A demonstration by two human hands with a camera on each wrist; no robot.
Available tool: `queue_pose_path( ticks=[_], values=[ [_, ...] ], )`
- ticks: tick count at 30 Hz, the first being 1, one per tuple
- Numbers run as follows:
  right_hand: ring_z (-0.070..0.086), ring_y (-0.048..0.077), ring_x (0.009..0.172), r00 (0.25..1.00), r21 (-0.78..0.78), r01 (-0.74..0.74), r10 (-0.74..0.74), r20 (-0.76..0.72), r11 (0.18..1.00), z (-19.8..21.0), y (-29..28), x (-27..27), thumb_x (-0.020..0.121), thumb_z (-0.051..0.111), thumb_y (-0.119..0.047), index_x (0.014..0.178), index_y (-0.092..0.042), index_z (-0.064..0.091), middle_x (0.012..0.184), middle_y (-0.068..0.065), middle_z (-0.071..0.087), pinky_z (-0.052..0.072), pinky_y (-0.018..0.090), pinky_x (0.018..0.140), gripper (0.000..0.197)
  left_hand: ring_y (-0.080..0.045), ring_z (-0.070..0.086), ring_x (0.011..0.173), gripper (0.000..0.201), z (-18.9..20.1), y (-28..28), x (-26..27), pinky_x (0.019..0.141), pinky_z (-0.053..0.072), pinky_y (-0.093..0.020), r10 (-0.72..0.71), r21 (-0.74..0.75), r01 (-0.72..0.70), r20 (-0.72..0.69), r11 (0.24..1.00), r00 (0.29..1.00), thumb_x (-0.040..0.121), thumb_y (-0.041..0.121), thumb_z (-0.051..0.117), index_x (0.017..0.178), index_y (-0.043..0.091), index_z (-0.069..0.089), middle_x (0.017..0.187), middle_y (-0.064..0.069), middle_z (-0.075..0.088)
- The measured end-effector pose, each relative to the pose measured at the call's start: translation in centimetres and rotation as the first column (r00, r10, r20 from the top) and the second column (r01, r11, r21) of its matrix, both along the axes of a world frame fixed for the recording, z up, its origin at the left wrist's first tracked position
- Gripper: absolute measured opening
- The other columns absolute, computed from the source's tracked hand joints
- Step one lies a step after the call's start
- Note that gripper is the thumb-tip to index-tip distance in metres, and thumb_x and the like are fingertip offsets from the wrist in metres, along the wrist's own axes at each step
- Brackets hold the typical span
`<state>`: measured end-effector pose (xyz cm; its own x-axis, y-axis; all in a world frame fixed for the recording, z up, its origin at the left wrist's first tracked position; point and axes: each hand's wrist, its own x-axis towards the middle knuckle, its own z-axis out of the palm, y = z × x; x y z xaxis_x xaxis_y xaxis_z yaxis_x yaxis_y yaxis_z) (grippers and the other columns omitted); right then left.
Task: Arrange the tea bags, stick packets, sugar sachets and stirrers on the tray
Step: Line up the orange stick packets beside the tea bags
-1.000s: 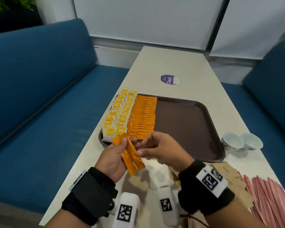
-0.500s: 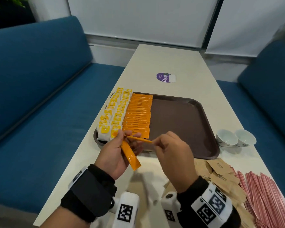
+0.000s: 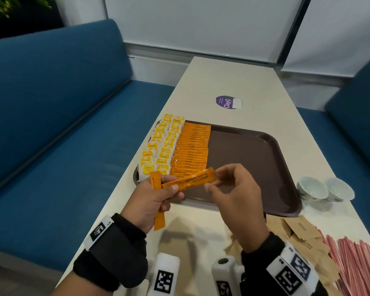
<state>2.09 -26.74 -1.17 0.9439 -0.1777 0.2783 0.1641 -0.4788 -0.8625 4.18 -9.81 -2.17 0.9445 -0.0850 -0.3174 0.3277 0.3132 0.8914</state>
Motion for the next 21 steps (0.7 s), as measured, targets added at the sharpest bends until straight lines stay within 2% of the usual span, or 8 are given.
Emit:
queue_pose_path(
  ticks=[2,4,8,11,13,16,18,21],
  values=[
    [0.06,0.012,0.074,0.978,0.234,-0.009,0.057,-0.202,0.972,0.4,0.4,0.3,0.077,0.076,-0.01,0.093,-0.019,0.055,0.085,0.003,0.06,0.052,0.029,0.057,0.028,-0.016,0.068,0.057,0.014,0.0,-0.1,0.0,0.034,0.033,-0.015,0.026,-0.045,-0.026,-0.002,0.999,1.0,0.087,-0.005,0.055,0.086,0.008,0.052,0.066,-0.003,0.067],
    [0.066,0.019,0.073,0.94,0.439,0.02,0.132,-0.314,0.898,0.5,0.7,0.8,0.079,0.074,-0.008,0.107,-0.014,0.051,0.087,0.008,0.062,0.049,0.029,0.048,0.036,-0.015,0.068,0.058,0.015,0.1,-0.2,0.0,0.034,0.033,-0.014,0.037,-0.061,-0.037,0.002,0.997,0.999,0.087,-0.004,0.055,0.083,0.01,0.05,0.064,-0.002,0.068],
    [0.067,0.025,0.077,0.87,0.689,0.051,0.306,-0.386,0.723,-0.1,1.7,1.5,0.081,0.07,-0.007,0.117,-0.005,0.05,0.102,0.024,0.066,0.048,0.026,0.048,0.041,-0.012,0.065,0.057,0.012,0.1,-0.7,-0.1,0.038,0.035,-0.015,0.015,-0.043,-0.015,0.007,0.999,1.0,0.087,-0.001,0.056,0.081,0.009,0.054,0.064,-0.006,0.067],
    [0.067,0.035,0.089,0.836,0.666,-0.037,0.388,-0.388,0.745,-0.7,2.5,1.9,0.086,0.065,-0.009,0.106,-0.003,0.06,0.104,0.02,0.07,0.045,0.024,0.049,0.021,-0.007,0.055,0.05,0.013,-0.1,-1.0,0.0,0.04,0.036,-0.016,-0.002,0.007,0.002,0.012,1.0,1.0,0.088,0.001,0.056,0.078,0.009,0.054,0.063,-0.003,0.06],
    [0.07,0.028,0.082,0.841,0.67,-0.016,0.373,-0.393,0.742,-0.5,2.6,2.1,0.086,0.064,-0.009,0.099,-0.007,0.061,0.095,0.012,0.074,0.046,0.024,0.05,0.014,-0.005,0.052,0.049,0.013,-0.1,-0.9,0.0,0.04,0.035,-0.015,-0.011,0.047,0.011,0.0,0.999,1.0,0.09,0.005,0.055,0.079,0.011,0.054,0.061,0.002,0.06],
    [0.068,0.023,0.079,0.846,0.667,0.019,0.344,-0.408,0.745,0.6,2.1,3.1,0.088,0.06,-0.003,0.09,-0.011,0.061,0.088,0.008,0.072,0.054,0.032,0.05,0.009,-0.008,0.046,0.054,0.006,-0.3,0.2,0.4,0.037,0.031,-0.014,0.045,0.047,-0.041,-0.081,0.998,0.996,0.094,0.019,0.052,0.09,0.015,0.055,0.074,-0.001,0.057],
    [0.07,0.022,0.079,0.821,0.518,-0.022,0.312,-0.479,0.855,1.4,1.2,4.1,0.089,0.058,-0.002,0.097,-0.011,0.059,0.095,0.008,0.07,0.058,0.036,0.053,0.012,-0.009,0.041,0.055,0.009,-0.6,1.2,0.7,0.034,0.03,-0.015,0.095,-0.008,-0.098,-0.152,0.995,0.984,0.096,0.023,0.049,0.1,0.016,0.053,0.077,-0.003,0.054],
    [0.068,0.021,0.076,0.773,0.117,-0.17,0.206,-0.6,0.978,1.9,-0.2,5.7,0.093,0.056,-0.009,0.102,-0.014,0.056,0.099,0.009,0.065,0.057,0.03,0.052,0.011,-0.011,0.041,0.055,0.013,-0.7,2.3,0.9,0.033,0.032,-0.014,0.149,-0.106,-0.171,-0.192,0.98,0.97,0.097,0.02,0.041,0.103,0.015,0.051,0.077,-0.006,0.056]
  ],
)
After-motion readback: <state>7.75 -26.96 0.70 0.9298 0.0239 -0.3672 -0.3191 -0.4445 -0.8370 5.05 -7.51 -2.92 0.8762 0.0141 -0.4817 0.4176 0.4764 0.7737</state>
